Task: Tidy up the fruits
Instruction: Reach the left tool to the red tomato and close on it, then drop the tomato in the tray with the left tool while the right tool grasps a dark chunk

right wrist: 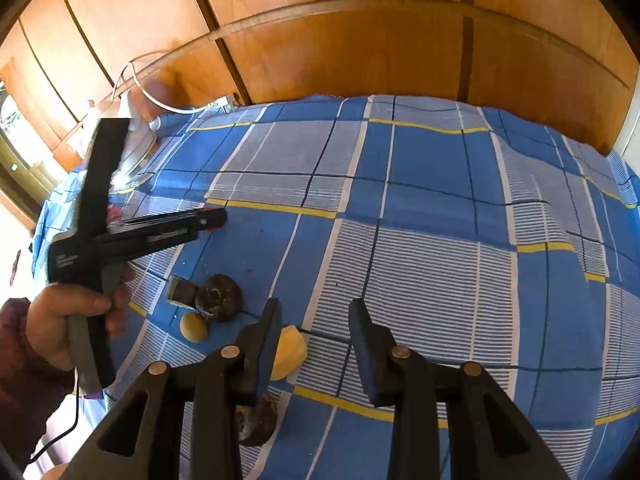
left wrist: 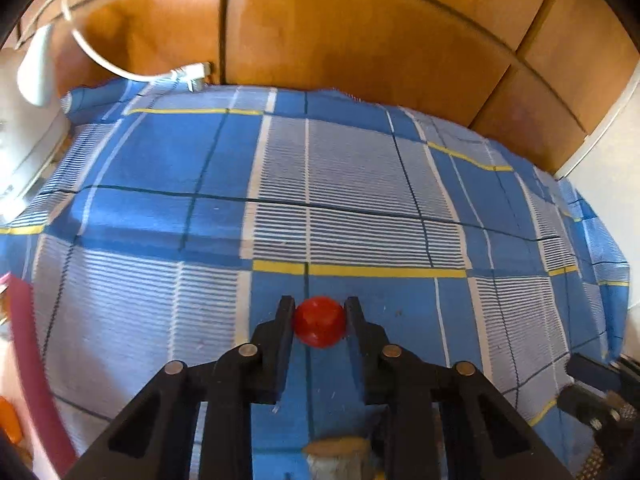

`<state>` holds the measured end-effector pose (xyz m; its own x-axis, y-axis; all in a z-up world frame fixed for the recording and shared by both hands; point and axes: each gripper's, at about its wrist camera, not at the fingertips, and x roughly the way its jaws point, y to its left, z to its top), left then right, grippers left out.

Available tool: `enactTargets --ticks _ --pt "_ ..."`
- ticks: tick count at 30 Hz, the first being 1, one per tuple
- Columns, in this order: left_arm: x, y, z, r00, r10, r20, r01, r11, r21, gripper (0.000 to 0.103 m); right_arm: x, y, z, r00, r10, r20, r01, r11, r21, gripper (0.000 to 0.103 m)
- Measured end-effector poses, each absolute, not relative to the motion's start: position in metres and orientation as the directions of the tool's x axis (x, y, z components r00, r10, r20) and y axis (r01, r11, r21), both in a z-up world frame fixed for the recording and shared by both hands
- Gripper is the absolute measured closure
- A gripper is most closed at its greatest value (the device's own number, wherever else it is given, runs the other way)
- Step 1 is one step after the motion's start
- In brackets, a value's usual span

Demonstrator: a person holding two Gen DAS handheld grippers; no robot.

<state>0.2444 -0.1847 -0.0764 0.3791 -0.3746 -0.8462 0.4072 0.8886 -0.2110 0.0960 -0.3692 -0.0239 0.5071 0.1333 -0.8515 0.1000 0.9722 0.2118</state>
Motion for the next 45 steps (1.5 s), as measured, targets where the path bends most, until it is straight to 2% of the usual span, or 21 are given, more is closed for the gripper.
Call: enactTargets --ticks 15,17,20,22,27,32,33,34,40,45 --pt "0.157 -0.104 -0.041 0.444 -0.411 -0.796 0.363 0.895 -0.260 0.078 0.101 -0.354 -0.047 0.386 0.242 -0.890 0.028 0.961 0.274 0.068" --pt "0.149 -0.095 -0.039 0.453 -0.413 -0.790 0.352 0.897 -0.267 0.078 0.102 -0.347 -0.051 0.337 0.297 -0.893 -0.026 0.952 0.306 0.068" --pt "0.134 -0.081 -0.032 0.477 -0.409 -0.778 0.339 0.902 -0.267 0.078 0.097 -0.331 -0.053 0.289 0.335 -0.897 -0.114 0.942 0.315 0.057" --pt "0.127 -0.070 -0.027 0.490 -0.408 -0.770 0.328 0.905 -0.271 0.078 0.093 -0.319 -0.056 0.247 0.343 -0.906 -0.168 0.936 0.309 0.042" --pt "0.111 -0.039 -0.020 0.524 -0.389 -0.757 0.286 0.918 -0.274 0.078 0.086 -0.294 -0.066 0.193 0.296 -0.935 -0.266 0.934 0.241 0.035" --pt "0.102 0.002 -0.021 0.554 -0.352 -0.754 0.195 0.936 -0.294 0.078 0.081 -0.285 -0.075 0.186 0.229 -0.955 -0.296 0.940 0.168 0.035" --pt "0.100 0.014 -0.023 0.561 -0.336 -0.757 0.167 0.941 -0.294 0.078 0.080 -0.283 -0.077 0.187 0.204 -0.961 -0.303 0.943 0.141 0.038" --pt "0.099 0.023 -0.025 0.565 -0.323 -0.760 0.145 0.945 -0.294 0.078 0.079 -0.282 -0.077 0.197 0.182 -0.963 -0.306 0.945 0.116 0.050" --pt "0.095 0.081 -0.040 0.577 -0.233 -0.783 0.010 0.960 -0.279 0.078 0.073 -0.271 -0.077 0.240 0.112 -0.964 -0.351 0.936 0.021 0.050" --pt "0.102 0.105 -0.050 0.582 -0.169 -0.795 -0.051 0.969 -0.243 0.078 0.071 -0.269 -0.078 0.248 0.104 -0.963 -0.350 0.937 0.011 0.050"
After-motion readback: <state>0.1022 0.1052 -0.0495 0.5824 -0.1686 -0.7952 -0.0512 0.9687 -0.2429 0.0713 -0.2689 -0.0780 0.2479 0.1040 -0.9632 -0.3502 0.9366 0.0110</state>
